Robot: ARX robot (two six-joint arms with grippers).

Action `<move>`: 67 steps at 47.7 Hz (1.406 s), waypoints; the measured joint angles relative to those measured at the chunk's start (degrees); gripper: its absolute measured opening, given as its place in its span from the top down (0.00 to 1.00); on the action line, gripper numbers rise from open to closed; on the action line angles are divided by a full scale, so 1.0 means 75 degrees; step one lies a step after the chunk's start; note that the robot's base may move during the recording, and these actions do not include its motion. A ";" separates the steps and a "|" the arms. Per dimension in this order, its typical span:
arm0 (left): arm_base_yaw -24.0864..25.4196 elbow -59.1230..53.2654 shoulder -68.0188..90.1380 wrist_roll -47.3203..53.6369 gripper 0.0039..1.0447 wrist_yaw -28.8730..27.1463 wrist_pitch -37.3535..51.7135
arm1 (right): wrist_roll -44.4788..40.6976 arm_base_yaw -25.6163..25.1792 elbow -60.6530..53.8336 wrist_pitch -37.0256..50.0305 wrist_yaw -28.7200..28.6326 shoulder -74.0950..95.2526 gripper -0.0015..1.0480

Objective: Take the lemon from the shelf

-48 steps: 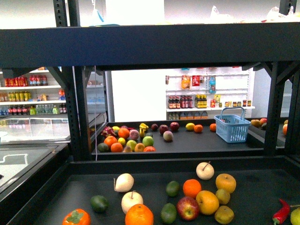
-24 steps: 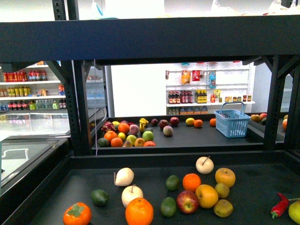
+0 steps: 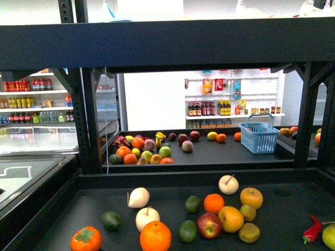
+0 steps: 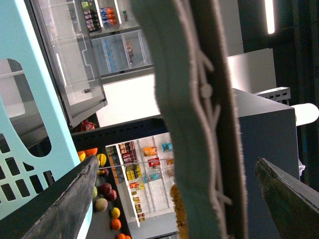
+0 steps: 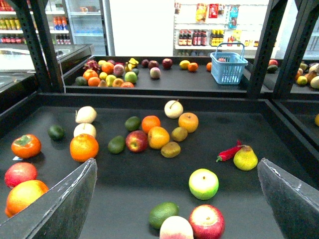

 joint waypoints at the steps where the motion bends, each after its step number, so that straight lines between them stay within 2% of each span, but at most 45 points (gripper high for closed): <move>1: 0.0017 0.0000 -0.0044 0.0000 0.07 0.0035 -0.0029 | 0.0000 0.0000 0.0000 0.0000 0.0000 0.0000 0.07; 15: 0.0262 -0.0338 -0.0662 0.0134 0.07 0.0466 -0.0664 | 0.0000 0.0000 0.0000 0.0000 0.0000 0.0000 0.07; 24: 0.0399 -0.0793 -0.1402 0.0583 0.07 0.0924 -0.1644 | 0.0000 0.0000 0.0000 0.0000 0.0000 0.0000 0.07; 30: 0.0498 -0.1297 -0.2661 0.1886 0.07 0.1297 -0.3538 | 0.0000 0.0000 0.0000 0.0000 0.0000 0.0000 0.07; 35: 0.0519 -0.1641 -0.4065 0.3593 0.07 0.1542 -0.5324 | 0.0000 0.0000 0.0000 0.0000 0.0000 0.0000 0.07; 46: 0.0420 -0.2005 -0.6312 0.6132 0.07 0.1609 -0.7472 | 0.0000 0.0000 0.0000 0.0000 0.0000 0.0000 0.07; 52: -0.0376 -0.2763 -0.7851 0.7901 0.07 0.1008 -0.8107 | 0.0000 0.0000 0.0000 0.0000 0.0000 0.0000 0.07; 58: -0.1542 -0.3614 -0.8897 0.8463 0.07 0.0015 -0.8195 | 0.0000 0.0000 0.0000 0.0000 0.0000 0.0000 0.07; 59: -0.1734 -0.3797 -0.9046 0.8661 0.09 -0.0029 -0.8005 | 0.0000 0.0000 0.0000 0.0000 -0.0003 0.0000 0.07; 62: -0.2515 -0.4864 -0.9780 0.9839 0.26 -0.0729 -0.6822 | 0.0000 0.0000 0.0000 0.0000 0.0000 0.0000 0.07; 65: -0.3057 -0.5540 -1.0299 1.0287 0.36 -0.1244 -0.6598 | 0.0000 0.0000 0.0000 0.0000 0.0000 0.0000 0.07; 67: -0.3643 -0.6196 -1.0745 1.0529 0.47 -0.1798 -0.6403 | 0.0000 0.0000 0.0000 0.0000 0.0000 0.0000 0.07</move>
